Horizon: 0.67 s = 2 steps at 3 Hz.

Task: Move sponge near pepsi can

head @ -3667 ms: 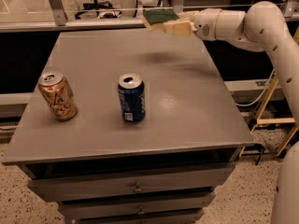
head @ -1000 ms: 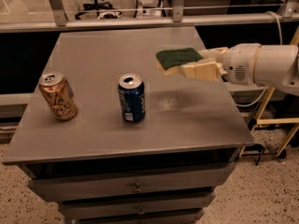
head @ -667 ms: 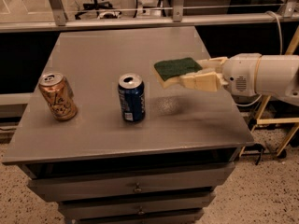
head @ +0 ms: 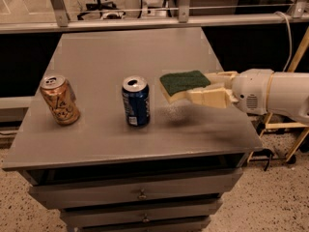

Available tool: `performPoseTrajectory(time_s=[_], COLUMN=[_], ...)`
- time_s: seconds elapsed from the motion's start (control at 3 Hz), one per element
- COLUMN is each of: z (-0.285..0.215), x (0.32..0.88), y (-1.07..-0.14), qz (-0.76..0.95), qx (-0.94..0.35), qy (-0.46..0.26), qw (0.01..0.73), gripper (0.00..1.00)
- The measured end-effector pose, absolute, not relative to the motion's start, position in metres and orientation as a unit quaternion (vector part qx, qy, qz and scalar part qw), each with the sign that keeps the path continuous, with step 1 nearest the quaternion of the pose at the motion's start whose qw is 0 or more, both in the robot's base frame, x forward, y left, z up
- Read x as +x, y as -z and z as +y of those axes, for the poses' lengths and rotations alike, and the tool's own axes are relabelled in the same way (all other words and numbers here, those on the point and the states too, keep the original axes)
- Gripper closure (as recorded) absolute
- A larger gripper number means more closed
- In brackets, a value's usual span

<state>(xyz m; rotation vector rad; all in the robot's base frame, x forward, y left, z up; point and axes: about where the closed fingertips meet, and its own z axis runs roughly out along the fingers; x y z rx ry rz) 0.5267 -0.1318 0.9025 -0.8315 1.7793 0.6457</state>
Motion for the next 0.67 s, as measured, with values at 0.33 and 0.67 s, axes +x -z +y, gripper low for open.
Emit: performPoseTrajectory(time_s=[0.33,0.67], z=[-0.1338,-0.1348], x=[0.5224,0.5211], y=[-0.8934,-0.8855], qz=[0.739,0.74], qx=[-0.339,-0.334], qy=[-0.262,-0.256], qw=[0.52,0.525], gripper=[1.0,1.0])
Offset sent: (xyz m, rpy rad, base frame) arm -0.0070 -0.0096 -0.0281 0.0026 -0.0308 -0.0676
